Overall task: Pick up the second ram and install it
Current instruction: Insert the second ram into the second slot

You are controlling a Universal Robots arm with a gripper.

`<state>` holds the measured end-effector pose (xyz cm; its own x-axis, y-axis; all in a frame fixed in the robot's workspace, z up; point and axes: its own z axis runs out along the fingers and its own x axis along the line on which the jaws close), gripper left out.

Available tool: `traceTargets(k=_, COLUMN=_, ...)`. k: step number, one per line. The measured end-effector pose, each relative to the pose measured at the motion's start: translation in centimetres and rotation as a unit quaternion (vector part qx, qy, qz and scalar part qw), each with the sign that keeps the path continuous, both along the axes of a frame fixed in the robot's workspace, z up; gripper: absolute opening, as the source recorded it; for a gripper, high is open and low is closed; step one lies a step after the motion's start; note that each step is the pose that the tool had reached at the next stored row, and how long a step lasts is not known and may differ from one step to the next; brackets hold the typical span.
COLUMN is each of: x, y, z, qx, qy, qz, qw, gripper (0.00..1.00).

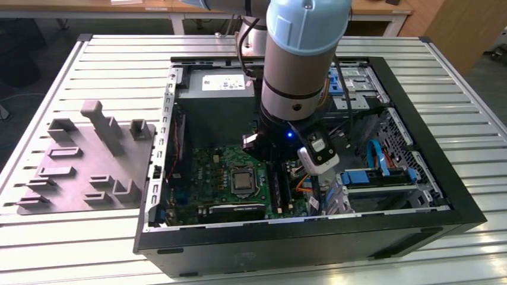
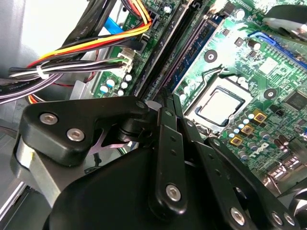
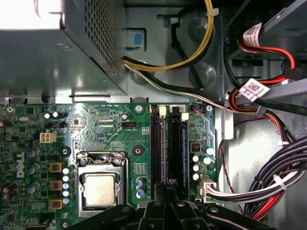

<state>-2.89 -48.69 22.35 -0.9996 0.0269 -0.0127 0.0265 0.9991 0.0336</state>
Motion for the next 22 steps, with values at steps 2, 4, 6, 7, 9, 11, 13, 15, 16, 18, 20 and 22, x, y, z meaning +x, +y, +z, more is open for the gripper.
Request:
traceTargets(k=2, x=0.0, y=0.0, z=-0.02, qx=0.0, qy=0.0, qz=0.0, qw=1.0, gripper=0.11)
traceTargets(k=4, x=0.0, y=0.0, z=-0.02, qx=0.0001, qy=0.0, qz=0.0, qw=1.0, gripper=0.11)
traceTargets(k=6, x=0.0, y=0.0, z=-0.02, qx=0.0008, qy=-0.0001, qz=0.0, qw=1.0, gripper=0.11)
traceTargets(k=7, x=0.0, y=0.0, z=-0.02, qx=0.0013, qy=-0.0002, qz=0.0, qw=1.0, gripper=0.11)
traceTargets(k=9, x=0.0, y=0.0, z=-0.03, qx=0.002, qy=-0.0002, qz=0.0, qw=1.0, gripper=0.11)
traceTargets(k=11, x=0.0, y=0.0, z=-0.03, qx=0.0021, qy=-0.0002, qz=0.0, qw=1.0, gripper=0.11)
traceTargets(k=13, x=0.0, y=0.0, z=-0.02, qx=0.0024, qy=-0.0002, qz=0.0, qw=1.0, gripper=0.11)
traceTargets(k=15, x=0.0, y=0.0, z=-0.02, qx=0.003, qy=-0.0002, qz=0.0, qw=1.0, gripper=0.11)
traceTargets(k=16, x=0.0, y=0.0, z=-0.02, qx=0.0033, qy=-0.0002, qz=0.0, qw=1.0, gripper=0.11)
traceTargets(k=18, x=0.0, y=0.0, z=-0.04, qx=0.004, qy=-0.0003, qz=0.0, qw=1.0, gripper=0.11)
traceTargets(k=20, x=0.0, y=0.0, z=-0.04, qx=0.0041, qy=-0.0003, qz=0.0, qw=1.0, gripper=0.11)
traceTargets(k=22, x=0.0, y=0.0, z=-0.03, qx=0.004, qy=-0.0002, qz=0.0, qw=1.0, gripper=0.11)
